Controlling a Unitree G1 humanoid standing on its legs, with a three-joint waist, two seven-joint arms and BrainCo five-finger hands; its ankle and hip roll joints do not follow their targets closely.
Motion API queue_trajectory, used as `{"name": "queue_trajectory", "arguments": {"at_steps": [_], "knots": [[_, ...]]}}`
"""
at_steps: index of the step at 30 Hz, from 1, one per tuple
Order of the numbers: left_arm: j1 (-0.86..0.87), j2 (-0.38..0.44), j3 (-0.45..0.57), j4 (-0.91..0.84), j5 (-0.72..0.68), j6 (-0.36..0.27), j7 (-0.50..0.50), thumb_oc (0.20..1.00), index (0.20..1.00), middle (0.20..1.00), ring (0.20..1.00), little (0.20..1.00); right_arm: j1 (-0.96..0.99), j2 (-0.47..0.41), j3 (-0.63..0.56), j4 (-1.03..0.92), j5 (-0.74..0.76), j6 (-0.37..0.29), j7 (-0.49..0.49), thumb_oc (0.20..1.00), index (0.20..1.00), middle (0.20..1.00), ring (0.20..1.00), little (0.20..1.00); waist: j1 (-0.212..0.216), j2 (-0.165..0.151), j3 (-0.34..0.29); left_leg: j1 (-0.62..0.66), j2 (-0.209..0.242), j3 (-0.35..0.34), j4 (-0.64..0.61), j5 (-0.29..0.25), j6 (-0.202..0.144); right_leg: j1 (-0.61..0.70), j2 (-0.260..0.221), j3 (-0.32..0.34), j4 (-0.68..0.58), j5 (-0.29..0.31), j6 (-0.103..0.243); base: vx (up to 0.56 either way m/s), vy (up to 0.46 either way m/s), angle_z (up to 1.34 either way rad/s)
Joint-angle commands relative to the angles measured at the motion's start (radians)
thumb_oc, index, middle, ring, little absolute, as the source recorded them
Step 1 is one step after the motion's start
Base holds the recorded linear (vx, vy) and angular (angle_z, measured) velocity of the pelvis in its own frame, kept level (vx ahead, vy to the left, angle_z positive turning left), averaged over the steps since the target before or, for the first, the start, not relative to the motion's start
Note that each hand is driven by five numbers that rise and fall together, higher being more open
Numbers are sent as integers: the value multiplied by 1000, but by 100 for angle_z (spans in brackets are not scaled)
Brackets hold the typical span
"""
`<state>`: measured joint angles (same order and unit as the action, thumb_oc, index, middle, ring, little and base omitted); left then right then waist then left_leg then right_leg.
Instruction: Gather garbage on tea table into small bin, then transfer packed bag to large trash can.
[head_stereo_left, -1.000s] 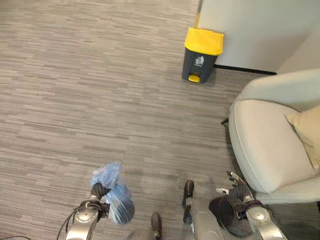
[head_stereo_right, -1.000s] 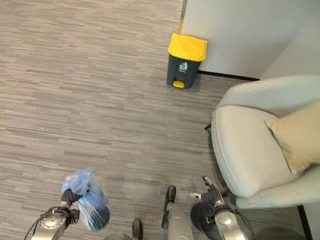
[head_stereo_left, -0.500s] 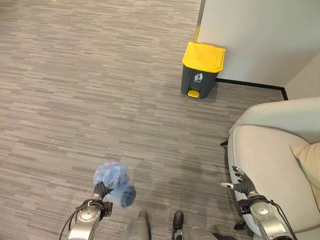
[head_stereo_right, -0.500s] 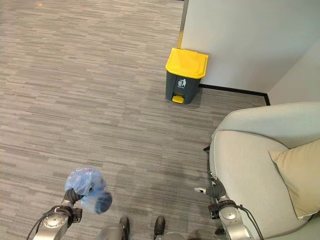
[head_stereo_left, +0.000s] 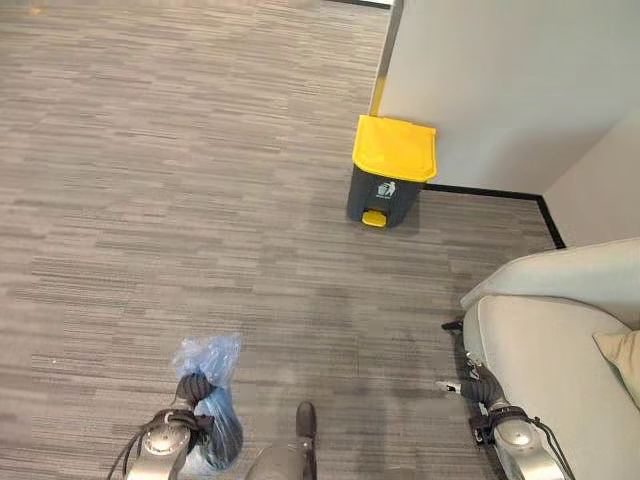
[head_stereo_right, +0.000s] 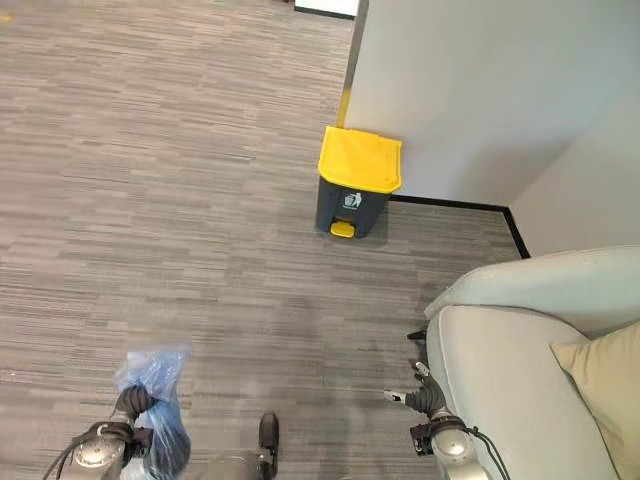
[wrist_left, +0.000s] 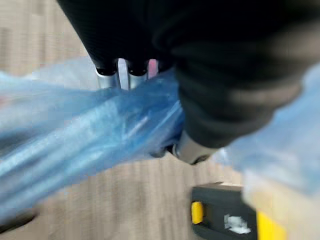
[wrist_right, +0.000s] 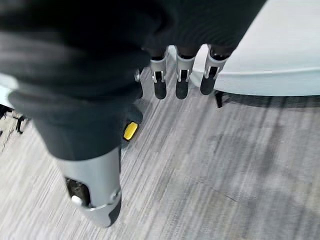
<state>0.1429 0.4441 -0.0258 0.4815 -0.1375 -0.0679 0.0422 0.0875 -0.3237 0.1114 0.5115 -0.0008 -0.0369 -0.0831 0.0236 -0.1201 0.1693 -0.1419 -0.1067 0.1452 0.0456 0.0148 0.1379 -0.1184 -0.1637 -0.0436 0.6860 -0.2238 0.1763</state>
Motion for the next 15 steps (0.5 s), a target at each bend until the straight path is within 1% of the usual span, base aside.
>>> {"name": "queue_trajectory", "arguments": {"at_steps": [1, 3, 4, 5, 6, 9, 10, 11, 12, 13, 14, 15], "knots": [[12, 20, 20, -68, -17, -48, 11, 200, 200, 200, 200, 200, -52, -30, 2, -18, -7, -23, -9, 1000, 1000, 1000, 1000, 1000, -3, 45, 17, 25, 74, -37, 54, -98, -90, -46, 56, -70, -301, 203, -50, 370, 124, -17], [15, 20, 20, -66, -20, -47, 9, 200, 200, 200, 200, 200, -53, -37, 2, -23, -6, -20, -8, 1000, 1000, 1000, 1000, 1000, -19, 54, 27, 74, 73, -36, 40, -124, -90, -87, 50, -115, -364, 186, -56, 305, 35, -9], [16, 18, 20, -62, -23, -48, 10, 200, 200, 200, 200, 200, -55, -40, 4, -23, -5, -19, -9, 1000, 1000, 1000, 1000, 1000, -24, 54, 32, 97, 70, -37, 37, -138, -92, -106, 47, -130, -401, 194, -55, 210, 3, -4], [16, 18, 20, -61, -23, -48, 10, 200, 200, 200, 200, 200, -54, -40, 4, -23, -5, -19, -9, 1000, 1000, 1000, 1000, 1000, -25, 56, 34, 100, 71, -38, 37, -141, -92, -102, 49, -132, -403, 193, -55, 254, -32, -11], [17, 15, 23, -55, -25, -47, 10, 200, 200, 200, 200, 200, -56, -41, 4, -21, -3, -17, -9, 1000, 1000, 1000, 1000, 1000, -30, 50, 37, 129, 63, -42, 31, -157, -95, -135, 39, -151, -466, 216, -48, 250, -46, 5], [16, 4, 28, -41, -24, -49, 12, 200, 200, 200, 200, 200, -53, -42, 10, -15, -7, -14, -5, 1000, 1000, 1000, 1000, 1000, -46, 53, 48, 188, 64, -56, 28, -194, -110, -157, 33, -186, -596, 259, -28, 389, -96, 12], [18, -1, 28, -41, -20, -52, 12, 200, 200, 200, 200, 200, -48, -41, 12, -16, -12, -13, -3, 1000, 1000, 1000, 1000, 1000, -53, 52, 48, 216, 70, -69, 24, -209, -121, -179, 25, -187, -619, 280, -17, 366, -124, -8], [18, -1, 28, -41, -20, -52, 12, 200, 200, 200, 200, 200, -48, -41, 12, -16, -12, -13, -3, 1000, 1000, 1000, 1000, 1000, -53, 54, 48, 217, 71, -70, 23, -209, -121, -178, 26, -188, -619, 279, -17, 470, -197, 4], [24, -3, 24, -49, -16, -54, 4, 200, 200, 200, 200, 200, -29, -41, 5, -24, -7, -14, 1, 1000, 1000, 1000, 1000, 1000, -60, 43, 33, 247, 68, -89, 21, -235, -132, -154, 24, -167, -633, 295, -22, 251, -115, 20], [24, -3, 24, -49, -16, -54, 4, 200, 200, 200, 200, 200, -29, -41, 5, -24, -7, -14, 1, 1000, 1000, 1000, 1000, 1000, -60, 43, 33, 247, 68, -89, 21, -235, -132, -153, 24, -168, -634, 295, -22, 446, -208, 44], [23, -10, 20, -49, -13, -54, 4, 200, 200, 200, 200, 200, -24, -42, 3, -21, -5, -20, -1, 1000, 1000, 1000, 1000, 1000, -63, 51, 22, 269, 86, -97, 27, -244, -147, -144, 35, -159, -617, 292, -30, 430, -229, 70], [26, -21, 15, -52, -18, -51, 0, 200, 200, 200, 200, 200, -18, -47, -4, -20, -2, -26, -8, 1000, 1000, 1000, 1000, 1000, -72, 63, 3, 277, 123, -97, 52, -220, -182, -127, 43, -177, -602, 282, -47, 501, -289, 76]]}}
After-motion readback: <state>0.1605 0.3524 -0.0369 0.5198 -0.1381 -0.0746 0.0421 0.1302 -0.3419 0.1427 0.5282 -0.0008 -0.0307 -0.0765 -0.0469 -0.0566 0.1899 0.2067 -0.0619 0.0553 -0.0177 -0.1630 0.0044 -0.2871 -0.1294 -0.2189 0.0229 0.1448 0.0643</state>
